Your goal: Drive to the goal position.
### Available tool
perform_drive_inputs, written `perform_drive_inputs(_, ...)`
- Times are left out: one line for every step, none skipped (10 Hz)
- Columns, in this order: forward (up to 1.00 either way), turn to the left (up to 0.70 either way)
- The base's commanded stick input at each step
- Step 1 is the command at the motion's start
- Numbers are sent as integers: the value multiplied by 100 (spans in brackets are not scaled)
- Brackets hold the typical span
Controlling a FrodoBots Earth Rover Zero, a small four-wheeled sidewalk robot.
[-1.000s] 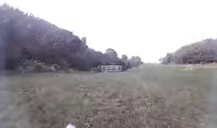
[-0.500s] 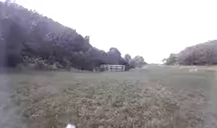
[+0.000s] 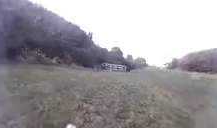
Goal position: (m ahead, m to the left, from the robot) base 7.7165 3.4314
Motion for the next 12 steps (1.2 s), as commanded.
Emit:
perform_drive_inputs(70,0)
perform_drive_inputs(70,0)
perform_drive_inputs(70,-10)
perform_drive_inputs(70,-11)
perform_drive_inputs(70,-21)
perform_drive_inputs(70,-32)
perform_drive_inputs(70,-32)
perform_drive_inputs(70,-32)
perform_drive_inputs(70,-32)
perform_drive_inputs(70,-32)
perform_drive_inputs(70,-32)
perform_drive_inputs(70,-32)
